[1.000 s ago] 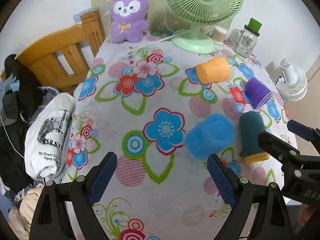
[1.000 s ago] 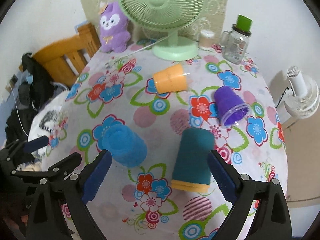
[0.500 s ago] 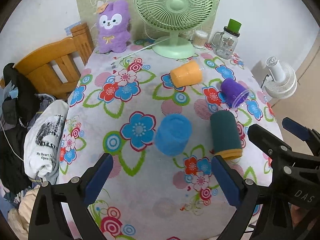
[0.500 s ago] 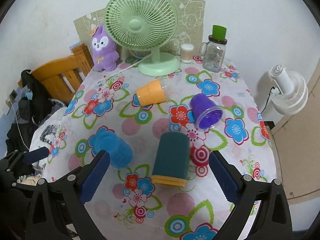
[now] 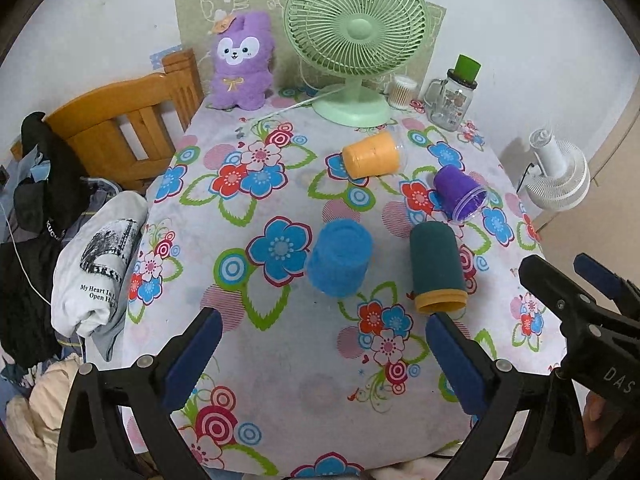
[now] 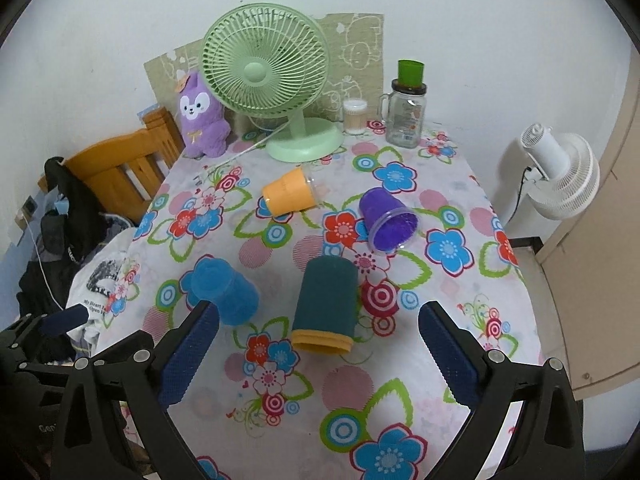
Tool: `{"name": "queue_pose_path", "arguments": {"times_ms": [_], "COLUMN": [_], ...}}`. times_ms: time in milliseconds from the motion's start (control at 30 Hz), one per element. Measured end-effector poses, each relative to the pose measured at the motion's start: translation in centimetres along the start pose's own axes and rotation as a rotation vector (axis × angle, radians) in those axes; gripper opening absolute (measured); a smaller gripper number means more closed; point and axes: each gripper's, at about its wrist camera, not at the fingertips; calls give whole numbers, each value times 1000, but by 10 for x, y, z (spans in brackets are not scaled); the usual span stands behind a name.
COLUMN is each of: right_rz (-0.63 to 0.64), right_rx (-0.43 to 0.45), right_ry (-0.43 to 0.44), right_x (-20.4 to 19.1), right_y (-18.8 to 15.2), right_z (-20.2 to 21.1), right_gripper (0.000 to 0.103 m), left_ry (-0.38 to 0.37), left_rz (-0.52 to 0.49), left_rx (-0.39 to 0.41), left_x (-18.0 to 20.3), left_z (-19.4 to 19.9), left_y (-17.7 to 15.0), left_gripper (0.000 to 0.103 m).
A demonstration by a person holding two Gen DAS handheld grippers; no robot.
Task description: Flip cup upside down
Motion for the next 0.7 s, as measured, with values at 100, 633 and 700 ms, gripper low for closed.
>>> {"name": "queue_pose_path", "arguments": {"times_ms": [100, 633, 700], "right_rz": [-14, -27, -28], "right_rx": [0, -21, -16], "right_ry": [-5, -47, -56], "right_x": [4, 10, 12], "right_y": [-2, -17, -17], "right_z": [5, 16, 18], "right_gripper": [101, 102, 101], "left_ry": [-5, -21, -22], "left_rz": [9, 24, 19], "left_rx": [4, 0, 1], "left_x": [1, 5, 6], "left_z": [3, 11, 11], "left_y": [-3, -15, -14], "left_gripper": [103, 103, 103]}}
Point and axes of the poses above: each gripper's, at about its wrist camera, not at the fingertips, and z roughly against the way its jaws point, x to its right, y to its top, and after that the axes turned 6 degrees about -y, right-handed
